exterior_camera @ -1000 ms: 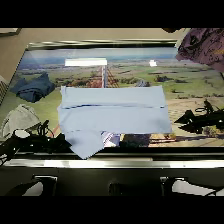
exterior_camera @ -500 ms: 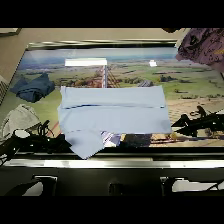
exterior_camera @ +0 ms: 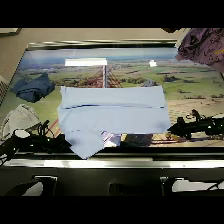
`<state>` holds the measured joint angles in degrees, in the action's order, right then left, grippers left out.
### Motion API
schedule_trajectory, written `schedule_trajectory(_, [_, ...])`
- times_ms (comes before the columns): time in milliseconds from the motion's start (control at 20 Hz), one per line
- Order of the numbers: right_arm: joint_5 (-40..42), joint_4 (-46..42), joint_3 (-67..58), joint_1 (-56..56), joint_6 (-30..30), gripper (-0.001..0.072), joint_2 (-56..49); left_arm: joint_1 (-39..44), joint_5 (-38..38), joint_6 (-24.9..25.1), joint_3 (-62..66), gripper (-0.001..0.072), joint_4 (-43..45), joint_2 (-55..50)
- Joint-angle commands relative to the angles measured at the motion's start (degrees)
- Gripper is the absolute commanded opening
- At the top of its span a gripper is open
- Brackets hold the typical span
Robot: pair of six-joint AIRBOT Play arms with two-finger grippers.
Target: Fold the clothes and pants, and hang the long-sleeved shirts on hangers.
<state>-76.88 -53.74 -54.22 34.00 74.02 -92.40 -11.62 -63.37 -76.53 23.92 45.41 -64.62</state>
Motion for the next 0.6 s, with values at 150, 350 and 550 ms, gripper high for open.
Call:
schedule_trajectory(150, [0.4,4.4,0.4,0.0,-1.7,0.0037,1.7,-0.2,1.3,0.0,2.5,0.0014,0.2,0.7])
schedule_trajectory(350, [0.0,2.2,1.3,0.0,-1.1,0.0037,10.9,-0.2,-4.3,-1.9,8.2,0.0013,2.5,6.0])
schedule_trajectory(550, [1.0,-1.2,9.5,0.0,2.8,0.0037,24.2,-0.2,-9.3,-11.5,8.0,0.0014,12.2,17.2])
